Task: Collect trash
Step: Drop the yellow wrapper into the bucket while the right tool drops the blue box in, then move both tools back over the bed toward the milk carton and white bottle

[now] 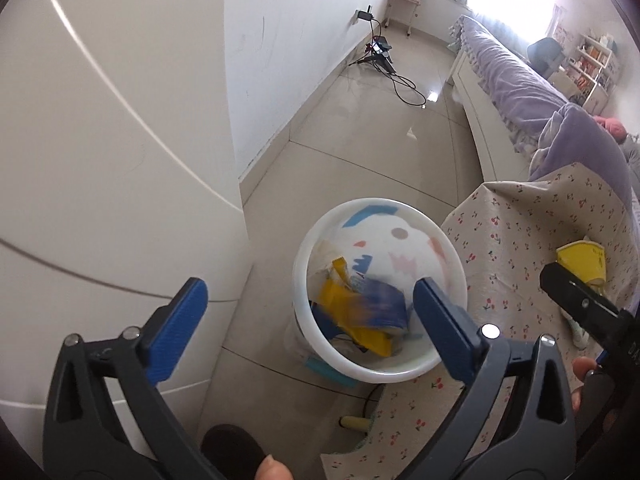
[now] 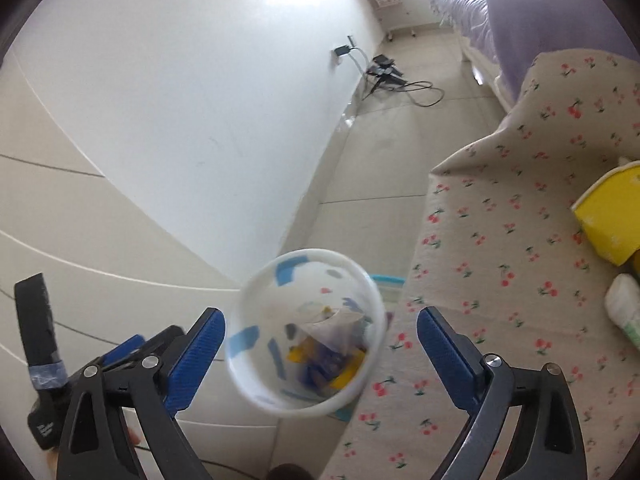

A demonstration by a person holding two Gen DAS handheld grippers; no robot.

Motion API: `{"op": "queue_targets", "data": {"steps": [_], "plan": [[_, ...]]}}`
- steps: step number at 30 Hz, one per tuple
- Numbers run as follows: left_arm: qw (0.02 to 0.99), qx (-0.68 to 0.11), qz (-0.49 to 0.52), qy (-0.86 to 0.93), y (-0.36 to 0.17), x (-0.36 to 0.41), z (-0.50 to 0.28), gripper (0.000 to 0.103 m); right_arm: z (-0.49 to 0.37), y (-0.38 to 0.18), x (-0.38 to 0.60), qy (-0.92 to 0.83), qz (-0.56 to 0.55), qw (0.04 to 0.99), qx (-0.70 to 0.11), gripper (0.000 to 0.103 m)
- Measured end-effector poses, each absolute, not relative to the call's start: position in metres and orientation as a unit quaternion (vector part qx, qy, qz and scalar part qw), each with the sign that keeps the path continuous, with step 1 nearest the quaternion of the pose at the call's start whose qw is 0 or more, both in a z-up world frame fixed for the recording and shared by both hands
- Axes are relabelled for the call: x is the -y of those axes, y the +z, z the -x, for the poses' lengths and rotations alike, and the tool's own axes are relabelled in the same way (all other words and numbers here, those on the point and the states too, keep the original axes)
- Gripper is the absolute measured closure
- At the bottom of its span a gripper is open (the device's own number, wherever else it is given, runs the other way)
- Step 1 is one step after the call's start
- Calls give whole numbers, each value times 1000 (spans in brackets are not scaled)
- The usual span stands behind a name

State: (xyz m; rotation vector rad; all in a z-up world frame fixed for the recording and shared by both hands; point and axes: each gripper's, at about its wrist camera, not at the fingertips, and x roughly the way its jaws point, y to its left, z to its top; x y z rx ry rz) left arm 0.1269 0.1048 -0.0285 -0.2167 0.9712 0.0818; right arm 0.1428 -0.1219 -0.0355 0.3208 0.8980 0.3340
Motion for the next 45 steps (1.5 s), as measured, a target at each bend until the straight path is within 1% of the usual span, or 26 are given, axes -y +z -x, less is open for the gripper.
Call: {"op": "queue_targets", "data": {"steps": [6,9,17,24,33,39,45], "plan": [[877,-470,93,31,-29,-95,-126,1,-137,-30,131,135,-144,883,-427,5],[876,-473,90,22,-28,-89,-126,1,-128,-22,137,119,-137,887,-424,0],[879,-469,83,0,-20,-71,-125,1,-114,-7,163,77,-120,897,-418,0],[883,-462,79,-33,-7,-44,-124,1,-95,11,189,27,-82,899,-428,0],[890,-443,70,-76,12,-7,-115,1,-71,38,229,0,-86,905,-417,0],[893,-433,74,-95,21,7,-111,1,-66,42,249,-23,-76,906,-416,0],[897,-421,73,-109,30,22,-110,1,-65,35,271,-39,-94,901,-421,0]]}}
